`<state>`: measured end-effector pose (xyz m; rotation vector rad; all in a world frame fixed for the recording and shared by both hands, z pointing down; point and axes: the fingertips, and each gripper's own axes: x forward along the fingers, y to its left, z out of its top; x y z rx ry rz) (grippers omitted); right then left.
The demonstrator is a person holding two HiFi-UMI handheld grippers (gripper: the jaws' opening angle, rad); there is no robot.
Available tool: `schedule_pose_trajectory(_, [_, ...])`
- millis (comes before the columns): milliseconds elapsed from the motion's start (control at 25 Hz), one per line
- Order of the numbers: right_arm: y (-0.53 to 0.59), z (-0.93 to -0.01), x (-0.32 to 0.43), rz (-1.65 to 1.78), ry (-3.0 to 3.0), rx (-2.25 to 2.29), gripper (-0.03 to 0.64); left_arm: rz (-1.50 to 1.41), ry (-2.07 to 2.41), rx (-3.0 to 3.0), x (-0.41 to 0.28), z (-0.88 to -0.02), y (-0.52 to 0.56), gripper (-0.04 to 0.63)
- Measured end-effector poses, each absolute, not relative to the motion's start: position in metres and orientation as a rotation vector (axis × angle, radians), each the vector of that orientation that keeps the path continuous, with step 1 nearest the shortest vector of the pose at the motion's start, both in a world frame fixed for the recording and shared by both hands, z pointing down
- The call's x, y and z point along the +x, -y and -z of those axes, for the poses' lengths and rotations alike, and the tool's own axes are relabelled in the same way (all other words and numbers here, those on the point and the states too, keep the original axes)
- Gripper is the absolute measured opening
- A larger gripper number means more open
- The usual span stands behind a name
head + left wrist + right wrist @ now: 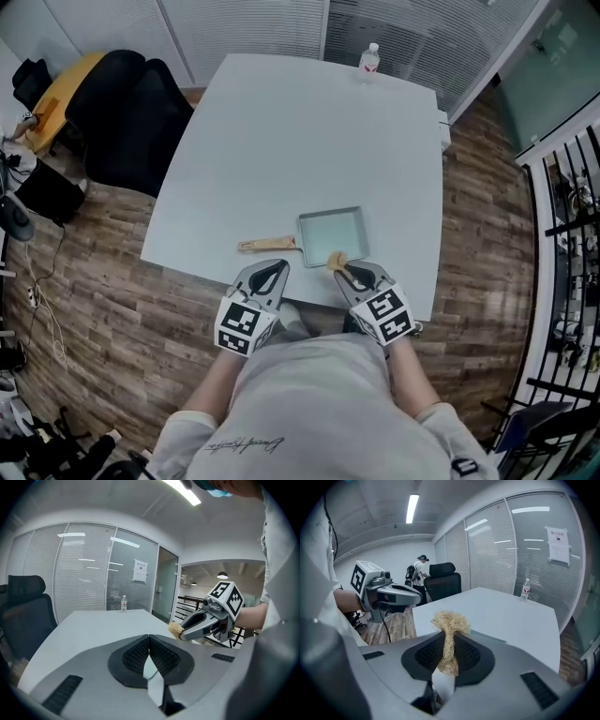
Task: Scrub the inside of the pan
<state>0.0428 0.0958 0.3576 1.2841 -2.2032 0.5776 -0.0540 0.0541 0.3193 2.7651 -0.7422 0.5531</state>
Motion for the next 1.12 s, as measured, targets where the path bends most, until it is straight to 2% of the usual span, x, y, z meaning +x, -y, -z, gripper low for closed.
schedule_pose_trajectory(520, [-0.070,-0.360,0.057,-0.591,2.183,1.206,0.069,-0.499,0.762,2.726,-0.041,-0.318,-0.029,0.014])
schedule_pose_trajectory(1120, [-0.045,-0.373,0.077,-0.591,2.151,1.161,0.069,-0.601,0.773,2.707,-0.033,-0.337,-0.013,0.014])
